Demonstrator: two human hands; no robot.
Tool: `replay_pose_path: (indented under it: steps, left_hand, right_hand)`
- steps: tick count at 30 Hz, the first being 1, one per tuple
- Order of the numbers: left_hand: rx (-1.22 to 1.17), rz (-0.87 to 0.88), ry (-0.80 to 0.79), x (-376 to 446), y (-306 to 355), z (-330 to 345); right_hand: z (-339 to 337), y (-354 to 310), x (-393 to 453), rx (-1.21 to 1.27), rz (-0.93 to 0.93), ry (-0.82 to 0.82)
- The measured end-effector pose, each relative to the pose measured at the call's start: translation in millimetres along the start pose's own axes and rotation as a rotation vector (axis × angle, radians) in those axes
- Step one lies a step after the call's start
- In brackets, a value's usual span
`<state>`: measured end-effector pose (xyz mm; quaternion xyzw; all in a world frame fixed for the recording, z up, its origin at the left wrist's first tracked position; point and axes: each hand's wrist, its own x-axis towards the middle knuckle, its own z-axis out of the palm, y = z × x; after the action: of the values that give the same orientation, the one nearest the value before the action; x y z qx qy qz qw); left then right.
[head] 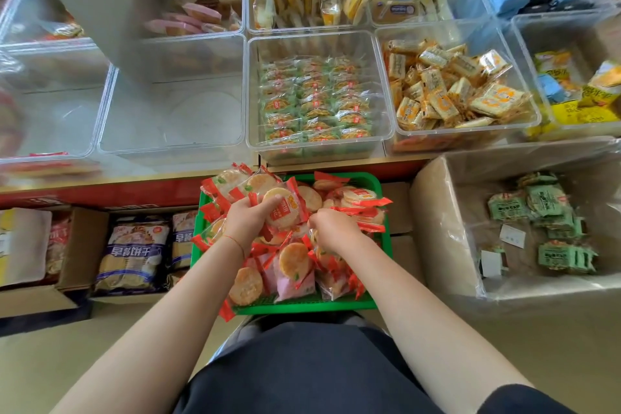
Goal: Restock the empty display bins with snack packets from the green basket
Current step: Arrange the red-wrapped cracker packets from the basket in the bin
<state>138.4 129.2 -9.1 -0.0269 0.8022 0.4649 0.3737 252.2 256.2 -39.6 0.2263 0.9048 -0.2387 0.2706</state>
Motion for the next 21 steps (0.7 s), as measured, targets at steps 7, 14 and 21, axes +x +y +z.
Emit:
replay_pose_path:
  steps: [7,14,21]
  left_hand:
    - [-0.23,0.07,0.164,9,-1,-16]
    - [-0.39,0.064,0.014,11,12,-35]
    - [-0.37,0.029,-0.299,18,4,-76]
  right_hand:
    - [-29,8,-5,0.262,-0.008,0.306]
    - [-69,-2,-27,1.069,0.038,0.573]
    - [-57,-62,-40,2.017,0.026,0.174]
